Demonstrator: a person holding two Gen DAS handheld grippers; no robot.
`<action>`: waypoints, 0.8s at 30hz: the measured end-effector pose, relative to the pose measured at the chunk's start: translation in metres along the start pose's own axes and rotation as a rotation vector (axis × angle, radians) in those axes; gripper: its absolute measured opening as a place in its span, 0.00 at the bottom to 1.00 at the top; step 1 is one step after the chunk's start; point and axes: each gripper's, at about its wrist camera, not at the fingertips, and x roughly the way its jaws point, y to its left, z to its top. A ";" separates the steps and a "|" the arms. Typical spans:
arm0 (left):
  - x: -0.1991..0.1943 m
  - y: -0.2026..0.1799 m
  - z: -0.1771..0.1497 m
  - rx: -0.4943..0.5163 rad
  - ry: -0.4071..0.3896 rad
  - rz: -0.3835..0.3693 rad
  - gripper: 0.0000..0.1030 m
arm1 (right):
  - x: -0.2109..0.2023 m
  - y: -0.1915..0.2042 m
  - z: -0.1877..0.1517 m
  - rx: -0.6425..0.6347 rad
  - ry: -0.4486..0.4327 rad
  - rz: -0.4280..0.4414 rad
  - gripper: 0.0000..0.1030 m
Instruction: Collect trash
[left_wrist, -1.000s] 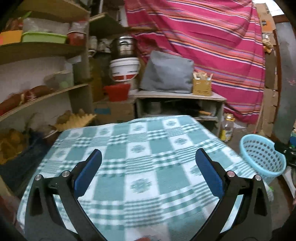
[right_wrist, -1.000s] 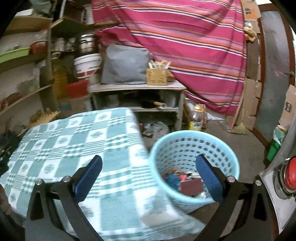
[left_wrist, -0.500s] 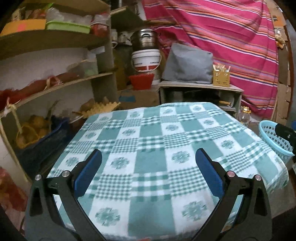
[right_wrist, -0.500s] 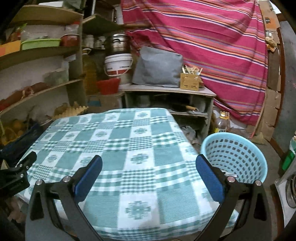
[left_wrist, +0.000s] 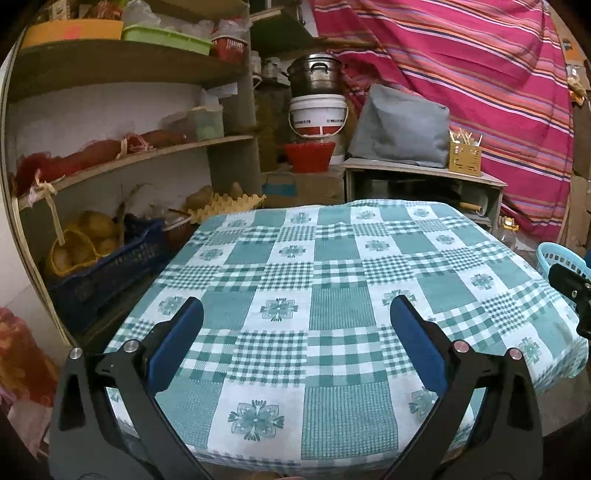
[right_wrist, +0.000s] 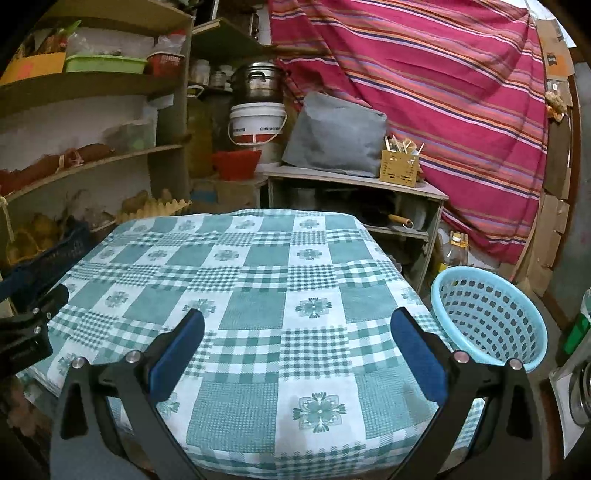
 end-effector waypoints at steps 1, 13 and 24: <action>0.001 0.000 -0.001 -0.002 0.001 -0.002 0.95 | 0.000 0.001 0.000 -0.002 -0.004 -0.003 0.96; 0.003 0.002 -0.003 -0.006 0.001 -0.009 0.95 | 0.003 0.011 -0.004 -0.016 -0.010 0.016 0.96; 0.005 -0.004 -0.001 -0.011 0.012 -0.027 0.95 | 0.004 0.019 -0.004 -0.021 -0.019 0.016 0.96</action>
